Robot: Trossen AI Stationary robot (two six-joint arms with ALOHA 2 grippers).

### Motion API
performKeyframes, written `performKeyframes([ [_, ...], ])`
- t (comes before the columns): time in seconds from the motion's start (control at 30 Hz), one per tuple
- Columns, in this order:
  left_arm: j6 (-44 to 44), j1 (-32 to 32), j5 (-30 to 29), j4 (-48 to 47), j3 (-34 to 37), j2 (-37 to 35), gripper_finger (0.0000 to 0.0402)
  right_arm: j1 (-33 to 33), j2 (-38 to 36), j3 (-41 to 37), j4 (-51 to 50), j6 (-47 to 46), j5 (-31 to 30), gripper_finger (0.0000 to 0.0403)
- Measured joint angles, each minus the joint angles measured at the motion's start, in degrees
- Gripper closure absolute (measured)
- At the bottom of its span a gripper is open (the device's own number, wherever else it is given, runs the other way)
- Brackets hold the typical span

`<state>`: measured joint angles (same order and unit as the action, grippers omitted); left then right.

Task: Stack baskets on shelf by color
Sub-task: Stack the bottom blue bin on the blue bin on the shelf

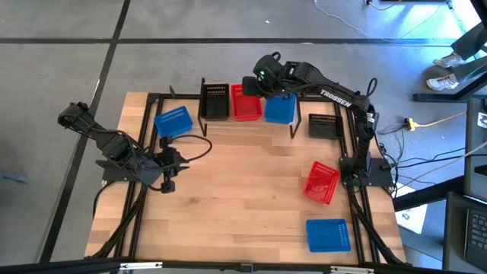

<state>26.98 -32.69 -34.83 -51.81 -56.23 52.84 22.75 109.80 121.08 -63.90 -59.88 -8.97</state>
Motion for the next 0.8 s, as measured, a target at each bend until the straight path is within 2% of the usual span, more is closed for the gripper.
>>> performKeyframes([
  [0.17,2.49,-0.02,0.00,-0.02,0.00,-0.01,0.0333,-0.76,-1.86,0.08,0.07,9.64,-0.06,0.0332],
  [0.43,10.92,0.00,-0.01,-0.64,0.00,-0.13,0.0333,-8.24,-8.42,0.55,-4.90,21.18,-4.27,0.0331],
  [0.67,16.39,0.07,-2.10,-1.79,0.00,-0.13,0.0333,-16.67,-11.41,0.59,-19.40,21.19,-6.17,0.0331],
  [0.8,20.11,0.07,-2.60,-1.77,0.00,-0.13,0.0333,-22.04,-11.77,0.52,-26.65,18.15,-7.91,0.0331],
])
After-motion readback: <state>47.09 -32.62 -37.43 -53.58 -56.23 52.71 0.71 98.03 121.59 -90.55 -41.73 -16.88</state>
